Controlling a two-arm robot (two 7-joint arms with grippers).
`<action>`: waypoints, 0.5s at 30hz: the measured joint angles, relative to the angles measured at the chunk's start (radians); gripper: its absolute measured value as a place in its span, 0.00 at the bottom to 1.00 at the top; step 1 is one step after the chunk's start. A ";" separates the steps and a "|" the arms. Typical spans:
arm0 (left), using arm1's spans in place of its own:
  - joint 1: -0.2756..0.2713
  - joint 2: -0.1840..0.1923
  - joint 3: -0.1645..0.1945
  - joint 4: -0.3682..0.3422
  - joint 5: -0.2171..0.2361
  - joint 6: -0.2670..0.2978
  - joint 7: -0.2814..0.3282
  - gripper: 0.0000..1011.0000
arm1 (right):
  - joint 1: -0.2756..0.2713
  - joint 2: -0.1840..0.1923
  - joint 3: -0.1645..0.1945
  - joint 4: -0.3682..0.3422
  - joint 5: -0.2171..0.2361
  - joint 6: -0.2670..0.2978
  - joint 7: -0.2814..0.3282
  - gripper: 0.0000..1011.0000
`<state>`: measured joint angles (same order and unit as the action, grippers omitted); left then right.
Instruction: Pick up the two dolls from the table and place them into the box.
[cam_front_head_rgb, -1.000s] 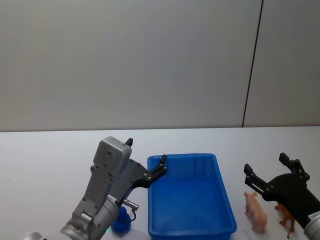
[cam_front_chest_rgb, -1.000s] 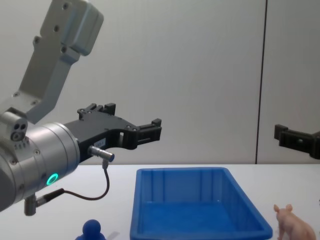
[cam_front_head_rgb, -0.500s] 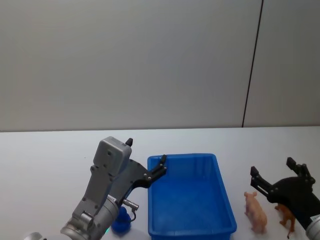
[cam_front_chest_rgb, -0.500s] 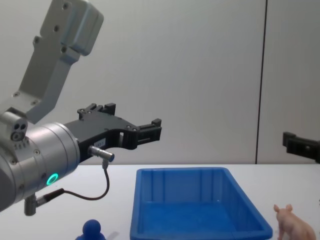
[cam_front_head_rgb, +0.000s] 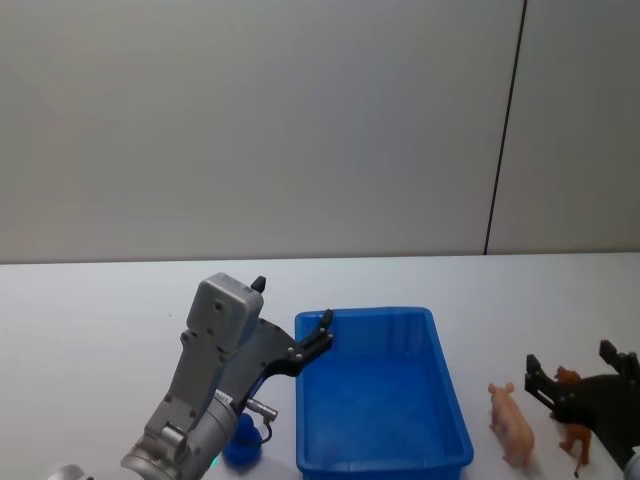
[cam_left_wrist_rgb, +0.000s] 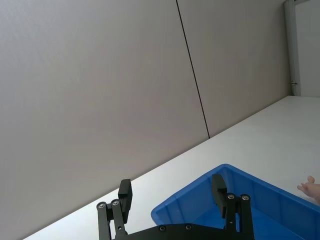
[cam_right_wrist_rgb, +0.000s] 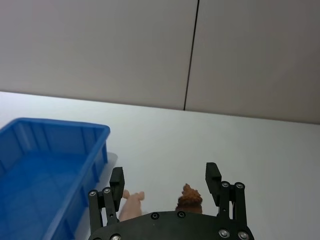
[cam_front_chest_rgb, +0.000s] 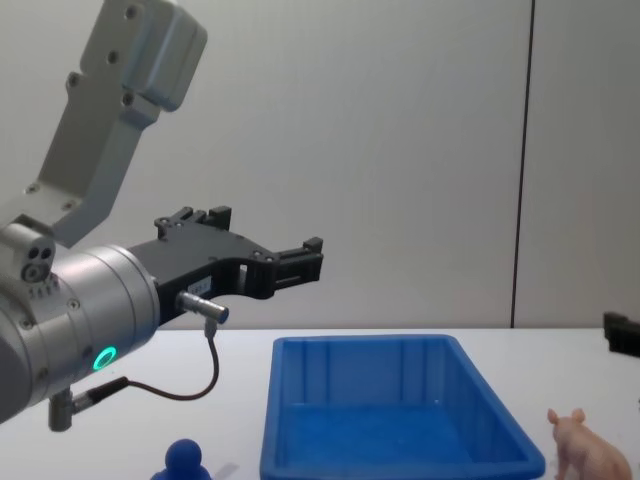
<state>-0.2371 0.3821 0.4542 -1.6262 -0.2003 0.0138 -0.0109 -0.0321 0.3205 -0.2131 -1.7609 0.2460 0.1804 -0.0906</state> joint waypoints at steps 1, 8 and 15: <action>0.000 0.000 0.000 0.000 0.000 0.000 0.000 0.99 | 0.000 0.000 0.002 0.005 -0.003 0.010 -0.005 0.99; 0.000 0.000 0.000 0.000 0.000 0.000 0.000 0.99 | 0.002 -0.003 0.007 0.030 -0.010 0.034 -0.019 0.99; 0.000 0.000 0.000 0.000 0.000 0.000 0.000 0.99 | 0.010 -0.007 0.013 0.065 -0.014 0.052 -0.024 0.99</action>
<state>-0.2371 0.3821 0.4542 -1.6262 -0.2004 0.0138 -0.0109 -0.0221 0.3140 -0.1999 -1.6957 0.2316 0.2319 -0.1143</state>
